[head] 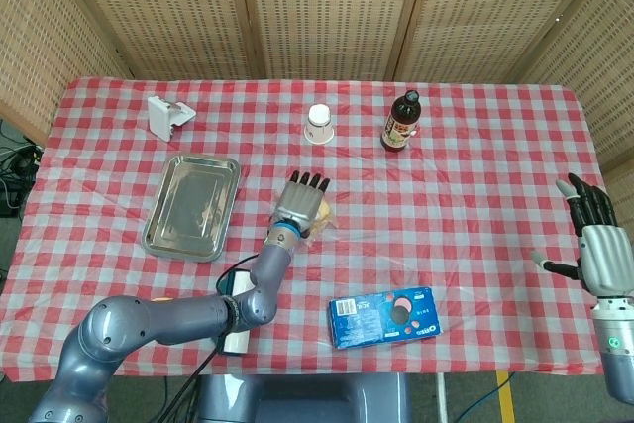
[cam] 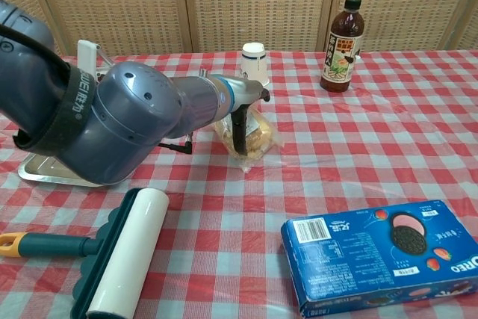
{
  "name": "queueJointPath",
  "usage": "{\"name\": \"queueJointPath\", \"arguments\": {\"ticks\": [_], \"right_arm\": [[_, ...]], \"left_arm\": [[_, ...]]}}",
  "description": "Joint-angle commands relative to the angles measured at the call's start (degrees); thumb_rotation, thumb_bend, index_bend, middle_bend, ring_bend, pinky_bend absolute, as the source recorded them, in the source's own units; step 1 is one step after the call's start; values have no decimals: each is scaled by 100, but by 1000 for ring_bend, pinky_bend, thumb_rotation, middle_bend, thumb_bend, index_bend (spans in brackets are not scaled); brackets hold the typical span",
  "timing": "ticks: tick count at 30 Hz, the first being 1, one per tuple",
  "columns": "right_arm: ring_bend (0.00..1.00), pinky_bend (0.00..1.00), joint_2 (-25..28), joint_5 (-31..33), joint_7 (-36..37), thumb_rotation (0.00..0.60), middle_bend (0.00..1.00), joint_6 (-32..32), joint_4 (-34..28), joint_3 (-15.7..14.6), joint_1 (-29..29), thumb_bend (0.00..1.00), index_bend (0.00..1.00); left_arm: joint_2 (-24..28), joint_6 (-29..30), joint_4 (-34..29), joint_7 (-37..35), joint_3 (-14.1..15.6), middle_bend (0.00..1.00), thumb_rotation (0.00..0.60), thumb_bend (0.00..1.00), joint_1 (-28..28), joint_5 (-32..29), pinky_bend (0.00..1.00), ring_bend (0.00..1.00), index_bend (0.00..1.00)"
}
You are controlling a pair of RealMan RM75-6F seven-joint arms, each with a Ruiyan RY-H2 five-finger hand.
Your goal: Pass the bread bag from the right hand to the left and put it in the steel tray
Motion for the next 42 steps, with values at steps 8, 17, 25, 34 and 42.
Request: {"name": "queueJointPath", "arguments": {"ticks": [8,17,25,34,42], "right_arm": [[0,55,-22,-54,153,600,0,95,65,94,-64,20,75],[0,56,-3,-105,102,600,0,119,16,136,-110,20,76],[0,56,32,-220,1,600,0,191,-154,124,-148,19,76],[0,55,39,-338,-202,600,0,161,-333,73,-142,20,76],[0,54,7,-437,-403,600,0,122,-440,40,-118,20,76]], "left_arm": [[-220,663,196,-658,69,356,600,522,277,1248,446,336,619],[379,1086,-428,-992,-10,364,600,524,713,2044,446,343,637],[1693,1471,-1780,-1458,217,359,600,523,1618,2497,437,342,615],[2529,1412,-2358,-2213,625,354,600,519,2452,2934,429,343,612],[2727,1222,-2202,-2952,963,337,600,482,3035,3479,405,339,584]]}}
